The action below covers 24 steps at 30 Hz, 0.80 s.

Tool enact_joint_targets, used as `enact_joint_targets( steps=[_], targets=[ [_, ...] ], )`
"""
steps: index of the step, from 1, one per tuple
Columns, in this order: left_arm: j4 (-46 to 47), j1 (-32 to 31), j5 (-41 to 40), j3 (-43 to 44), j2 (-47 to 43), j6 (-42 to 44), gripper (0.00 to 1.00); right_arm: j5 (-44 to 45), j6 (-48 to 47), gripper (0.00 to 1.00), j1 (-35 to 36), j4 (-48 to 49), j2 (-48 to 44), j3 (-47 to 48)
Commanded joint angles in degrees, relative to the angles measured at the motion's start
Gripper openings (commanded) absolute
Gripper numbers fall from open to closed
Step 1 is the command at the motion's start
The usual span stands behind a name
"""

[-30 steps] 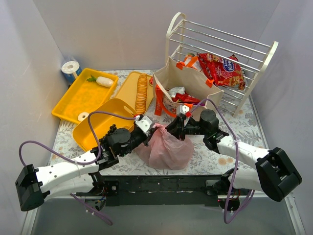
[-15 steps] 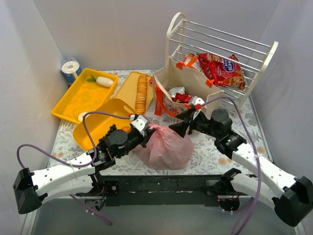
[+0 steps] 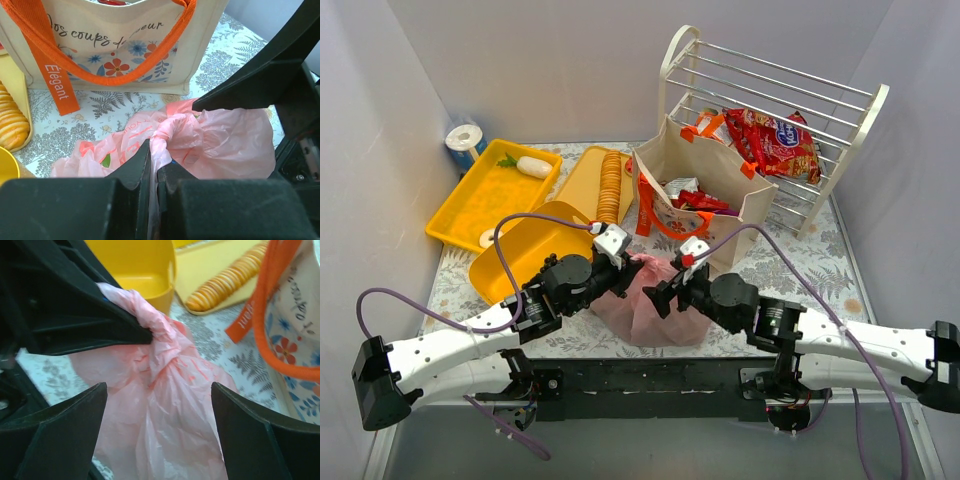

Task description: Place the mixed food into the grocery bags and tie them

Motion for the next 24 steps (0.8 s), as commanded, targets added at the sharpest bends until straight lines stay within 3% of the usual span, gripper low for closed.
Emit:
enact_joint_targets(
  steps=[1, 12, 15, 19, 21, 24],
  targets=[
    [-0.9, 0.0, -0.8, 2.5, -0.2, -1.3, 0.0, 18.1, 0.6, 0.92, 3.4, 0.7, 3.9, 1.2],
    [-0.8, 0.0, -0.4, 2.3, -0.4, -1.2, 0.0, 20.1, 3.1, 0.92, 4.1, 2.6, 13.7, 2.2],
    [-0.8, 0.0, -0.9, 2.3, -0.9, -0.5, 0.0, 24.8, 5.2, 0.75, 4.1, -3.7, 15.0, 4.0],
    [-2.4, 0.0, -1.9, 2.4, -1.8, 1.3, 0.0, 32.1, 9.1, 0.27, 4.1, -12.6, 12.4, 4.1],
    [-2.3, 0.0, 0.0, 2.1, -1.9, 3.3, 0.0, 34.1, 9.6, 0.19, 4.1, -14.2, 8.8, 3.0],
    [-2.4, 0.0, 2.8, 1.8, -0.8, 6.2, 0.0, 33.2, 9.2, 0.17, 3.9, -12.7, 3.8, 1.5]
  ],
)
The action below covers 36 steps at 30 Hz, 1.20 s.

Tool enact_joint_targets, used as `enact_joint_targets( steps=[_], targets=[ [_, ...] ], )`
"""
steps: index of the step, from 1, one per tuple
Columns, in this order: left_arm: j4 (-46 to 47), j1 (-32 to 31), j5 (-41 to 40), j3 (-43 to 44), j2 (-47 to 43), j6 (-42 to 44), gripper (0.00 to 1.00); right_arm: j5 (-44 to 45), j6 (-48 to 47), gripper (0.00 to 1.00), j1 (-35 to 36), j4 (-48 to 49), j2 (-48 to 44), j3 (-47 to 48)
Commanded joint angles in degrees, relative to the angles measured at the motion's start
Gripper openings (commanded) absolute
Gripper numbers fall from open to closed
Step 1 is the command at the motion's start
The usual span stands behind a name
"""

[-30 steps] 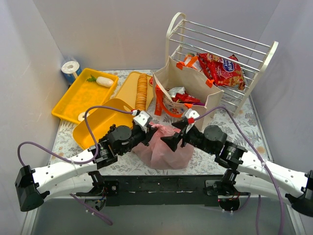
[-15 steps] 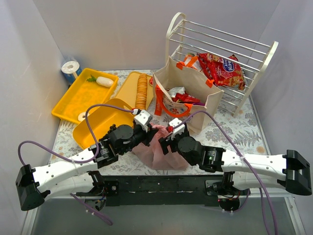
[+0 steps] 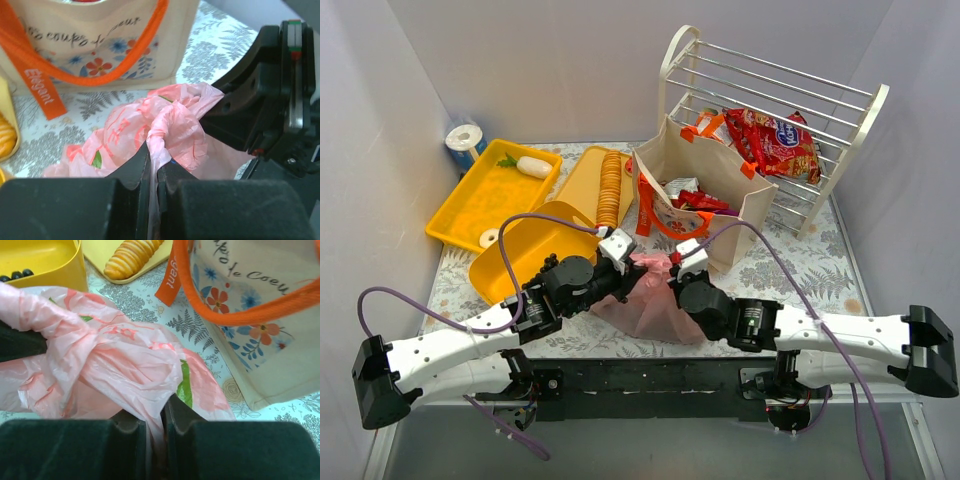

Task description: Place the mixed food into the grocery bags and tie them

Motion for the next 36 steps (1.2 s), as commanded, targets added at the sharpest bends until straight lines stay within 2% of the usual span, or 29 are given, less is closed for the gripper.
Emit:
enact_joint_targets(
  steps=[1, 5, 7, 12, 16, 18, 20, 21, 22, 23, 25, 26, 29, 33, 36],
  targets=[
    [-0.4, 0.4, 0.7, 1.6, -0.4, 5.6, 0.0, 5.5, 1.2, 0.16, -0.4, -3.2, -7.7, -1.4],
    [0.0, 0.4, -0.3, 2.0, 3.5, 7.5, 0.0, 1.6, 1.5, 0.1, -1.4, -2.8, -10.0, -2.1],
    [0.4, 0.3, -2.1, 1.9, 4.6, 8.2, 0.0, -0.1, 2.3, 0.01, -1.7, -3.4, -10.6, -2.1],
    [8.4, -0.4, -9.8, -0.3, 6.3, 11.0, 0.0, -6.1, 2.7, 0.01, -1.7, -4.0, -14.2, -2.5],
    [15.7, -2.0, -17.0, -2.8, 7.8, 13.8, 0.0, -16.4, 2.3, 0.01, -1.5, -0.7, -18.3, -3.7],
    [19.0, -2.3, -17.1, -3.8, 8.0, 14.1, 0.0, -17.8, 3.3, 0.01, -1.6, -1.1, -19.6, -3.9],
    [20.1, -2.3, -15.2, -4.3, 7.9, 14.2, 0.0, -18.2, 2.4, 0.1, -1.7, -1.7, -20.6, -3.6],
    [20.4, -2.3, -14.1, -4.6, 7.8, 14.1, 0.0, -18.7, 1.8, 0.26, -1.7, -1.6, -20.8, -3.4],
    [20.4, -2.3, -13.3, -4.6, 7.5, 13.7, 0.0, -19.4, 1.2, 0.33, -1.6, -1.4, -21.2, -3.0],
    [20.2, -2.3, -11.9, -4.6, 7.0, 13.3, 0.0, -20.0, 0.0, 0.51, -2.0, -1.4, -21.5, -2.0],
    [19.9, -2.4, -10.8, -5.3, 5.8, 12.1, 0.0, -22.9, -1.1, 0.63, -2.9, -0.9, -21.4, -0.5],
    [19.9, -2.3, -10.0, -5.5, 5.3, 11.6, 0.0, -23.7, -1.5, 0.74, -4.0, -0.8, -20.9, 0.2],
    [20.1, -2.3, -8.8, -6.7, 3.9, 10.3, 0.0, -28.2, -4.0, 0.84, -7.7, 0.5, -18.1, 2.3],
    [20.9, -2.3, -7.0, -7.3, 3.6, 9.1, 0.0, -36.7, -7.3, 0.85, -13.2, 5.6, -13.3, 2.1],
    [21.0, -2.3, -6.2, -7.2, 3.8, 8.3, 0.0, -39.6, -9.6, 0.84, -15.7, 9.1, -9.6, 2.3]
  ],
)
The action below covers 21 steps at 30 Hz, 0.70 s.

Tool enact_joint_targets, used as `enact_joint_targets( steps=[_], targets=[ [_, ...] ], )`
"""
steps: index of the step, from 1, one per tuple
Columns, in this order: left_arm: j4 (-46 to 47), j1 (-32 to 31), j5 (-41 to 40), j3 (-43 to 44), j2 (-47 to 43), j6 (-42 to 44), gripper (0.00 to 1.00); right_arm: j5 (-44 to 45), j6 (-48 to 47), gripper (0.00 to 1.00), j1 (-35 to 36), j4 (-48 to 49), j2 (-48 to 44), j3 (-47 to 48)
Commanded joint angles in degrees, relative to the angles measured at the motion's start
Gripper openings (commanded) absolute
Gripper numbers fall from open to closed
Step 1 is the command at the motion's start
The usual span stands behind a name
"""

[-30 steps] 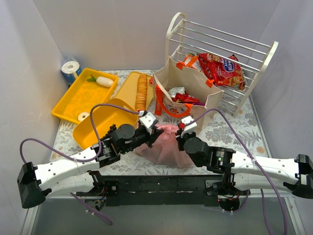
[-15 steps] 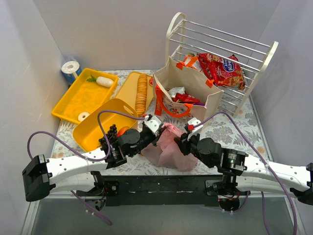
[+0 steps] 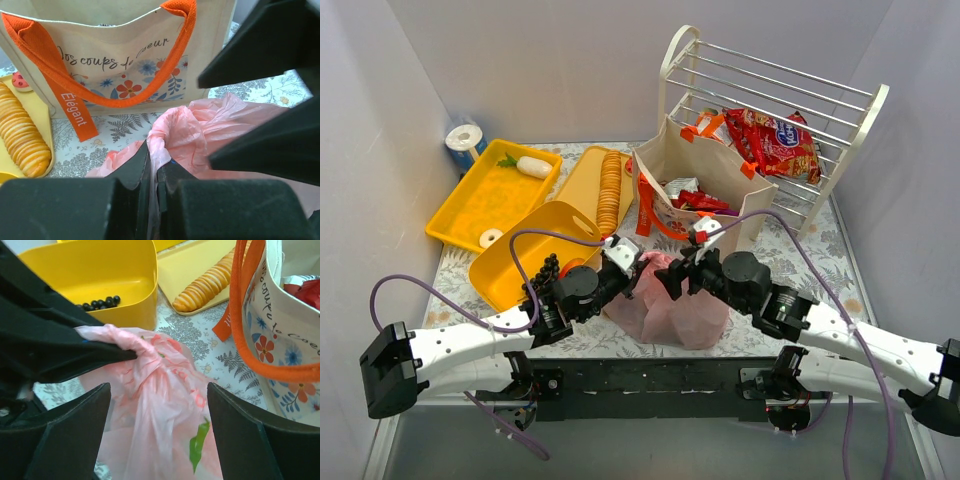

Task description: Place the mixed food into the grocery bags and tie them

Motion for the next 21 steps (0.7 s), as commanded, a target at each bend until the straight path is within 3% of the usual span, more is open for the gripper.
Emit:
enact_joint_targets(
  steps=[1, 4, 7, 11, 14, 17, 21],
  targets=[
    [1.5, 0.1, 1.8, -0.4, -1.0, -1.4, 0.0, -7.8, -5.0, 0.83, -3.9, 7.7, 5.3, 2.3],
    [2.0, 0.1, 2.5, -0.2, -0.6, -1.7, 0.0, -9.4, -5.4, 0.74, -5.4, 9.0, 8.0, 2.1],
    [2.2, 0.1, 3.0, -0.1, -0.1, -1.8, 0.0, -7.4, -5.2, 0.59, -5.9, 10.2, 9.3, 1.5],
    [2.5, 0.0, 3.3, 0.1, 0.1, -1.5, 0.0, -1.2, -5.3, 0.27, -6.2, 7.8, 10.5, 2.0],
    [2.7, 0.0, 3.8, 0.2, 0.9, -1.1, 0.0, 4.9, -6.1, 0.13, -6.1, 6.0, 10.3, 2.3],
    [3.5, -0.1, 4.7, 0.5, 2.2, -1.5, 0.0, 9.4, -8.4, 0.03, -5.8, 5.8, 10.5, 2.5],
    [4.1, -0.1, 4.8, 0.8, 4.4, -1.9, 0.0, 18.3, -10.7, 0.01, -4.1, 8.7, 10.9, 0.9]
  ],
)
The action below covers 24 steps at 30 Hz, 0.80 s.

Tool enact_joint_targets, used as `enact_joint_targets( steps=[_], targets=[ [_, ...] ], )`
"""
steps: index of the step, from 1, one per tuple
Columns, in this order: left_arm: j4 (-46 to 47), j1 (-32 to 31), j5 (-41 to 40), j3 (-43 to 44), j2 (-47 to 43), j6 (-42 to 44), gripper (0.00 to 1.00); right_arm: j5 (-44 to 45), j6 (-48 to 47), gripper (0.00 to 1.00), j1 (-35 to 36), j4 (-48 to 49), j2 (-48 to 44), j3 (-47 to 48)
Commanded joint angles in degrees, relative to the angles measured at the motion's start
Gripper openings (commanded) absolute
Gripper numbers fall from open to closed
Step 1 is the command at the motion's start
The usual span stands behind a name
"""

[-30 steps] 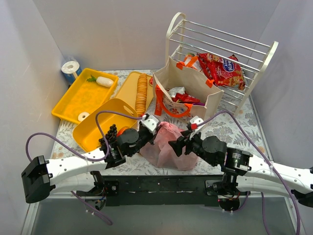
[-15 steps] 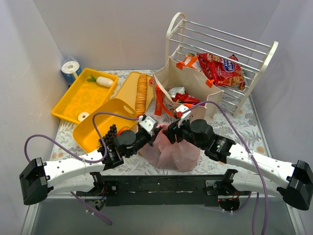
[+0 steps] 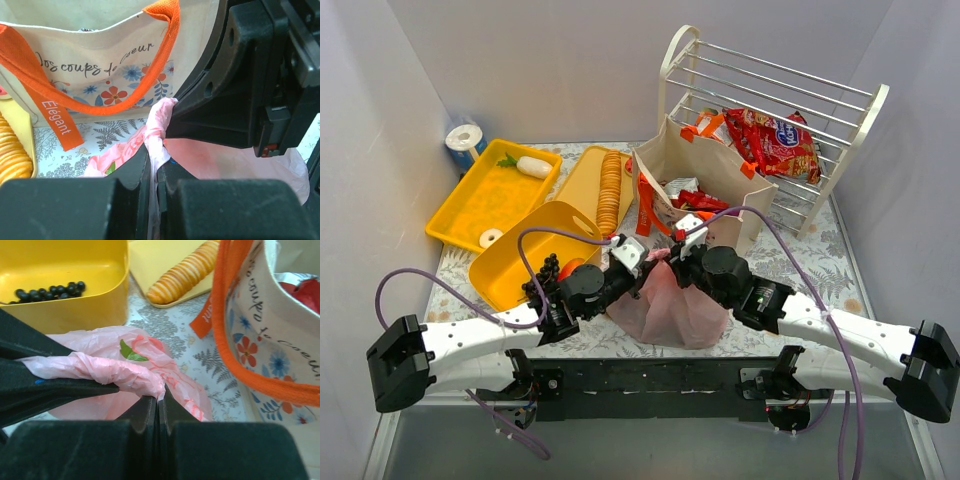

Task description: Place the mixed food into the grocery bags and tie them

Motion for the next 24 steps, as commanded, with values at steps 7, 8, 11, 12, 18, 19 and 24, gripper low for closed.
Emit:
enact_joint_targets(
  steps=[7, 8, 11, 12, 18, 19, 24],
  targets=[
    [0.1, -0.1, -4.3, 2.7, 7.0, -3.4, 0.0, 23.7, -4.6, 0.01, 4.2, 13.1, -0.6, -4.9],
    [-0.3, -0.2, -5.6, 3.5, 7.8, -3.6, 0.0, 23.0, -4.5, 0.01, 4.3, 13.4, -0.9, -5.3],
    [0.9, -0.1, -10.5, 4.0, 10.3, -3.8, 0.0, 18.0, -3.0, 0.01, 4.3, 11.7, -2.7, -4.6],
    [1.5, -0.1, -11.5, 3.8, 10.7, -3.4, 0.0, 14.2, -2.7, 0.03, 4.2, 10.5, -3.1, -4.3],
    [6.9, -0.1, -15.5, 1.6, 10.8, -0.4, 0.0, -0.9, -0.2, 0.65, 1.0, -4.2, -6.7, 0.5],
    [7.5, -0.1, -14.8, 1.0, 10.2, 0.0, 0.0, -2.8, -0.3, 0.67, -1.2, -5.6, -7.9, 1.1],
    [10.7, -0.2, -10.9, -2.0, 6.5, 0.5, 0.0, -22.3, -0.9, 0.6, -11.8, -9.9, -8.8, 5.5]
  ],
)
